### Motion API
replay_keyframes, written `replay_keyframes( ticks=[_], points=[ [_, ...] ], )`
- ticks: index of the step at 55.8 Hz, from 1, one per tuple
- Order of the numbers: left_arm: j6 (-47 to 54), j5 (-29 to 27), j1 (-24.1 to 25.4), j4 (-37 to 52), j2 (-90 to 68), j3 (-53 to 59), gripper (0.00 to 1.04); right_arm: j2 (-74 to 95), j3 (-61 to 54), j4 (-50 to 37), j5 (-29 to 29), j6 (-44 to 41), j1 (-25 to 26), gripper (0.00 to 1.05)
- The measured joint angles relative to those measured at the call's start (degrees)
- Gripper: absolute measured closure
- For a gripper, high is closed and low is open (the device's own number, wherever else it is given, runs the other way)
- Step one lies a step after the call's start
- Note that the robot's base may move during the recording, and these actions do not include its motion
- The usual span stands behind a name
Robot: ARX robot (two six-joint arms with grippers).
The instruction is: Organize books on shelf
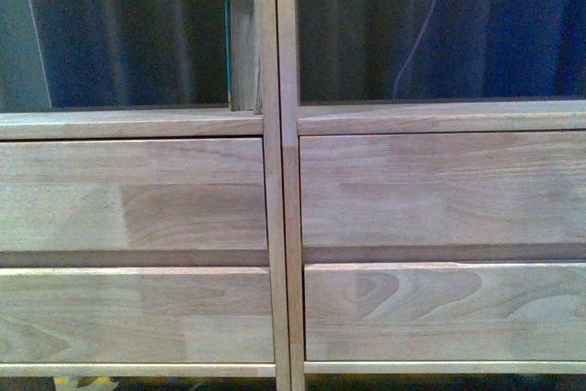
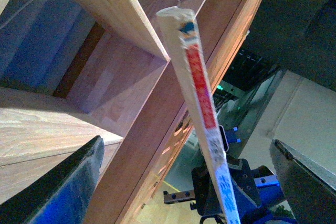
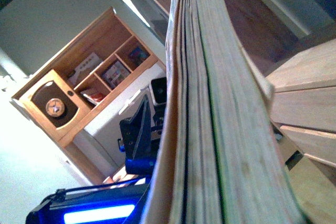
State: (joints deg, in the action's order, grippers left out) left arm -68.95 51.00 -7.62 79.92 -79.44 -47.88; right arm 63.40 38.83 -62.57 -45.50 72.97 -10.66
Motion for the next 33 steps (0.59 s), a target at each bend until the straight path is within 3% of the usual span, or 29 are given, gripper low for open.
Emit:
replay_keyframes(
  ticks=[6,10,33],
  points=[
    [0.0,0.02,-0.02,0.0,0.0,0.0,0.07,-0.13,-0.72,-0.11,-0.68,0.0,-0.48,0.97],
    [0.0,0.02,-0.02,0.0,0.0,0.0,0.14,-0.13,-1.16,-0.81,-0.72,0.59,-0.5,0.97],
    [-0.02,0.07,-0.04,0.0,0.0,0.0,0.82,-0.24,-3.28,-2.45,-3.58,1.36,0.02,0.97]
  ],
)
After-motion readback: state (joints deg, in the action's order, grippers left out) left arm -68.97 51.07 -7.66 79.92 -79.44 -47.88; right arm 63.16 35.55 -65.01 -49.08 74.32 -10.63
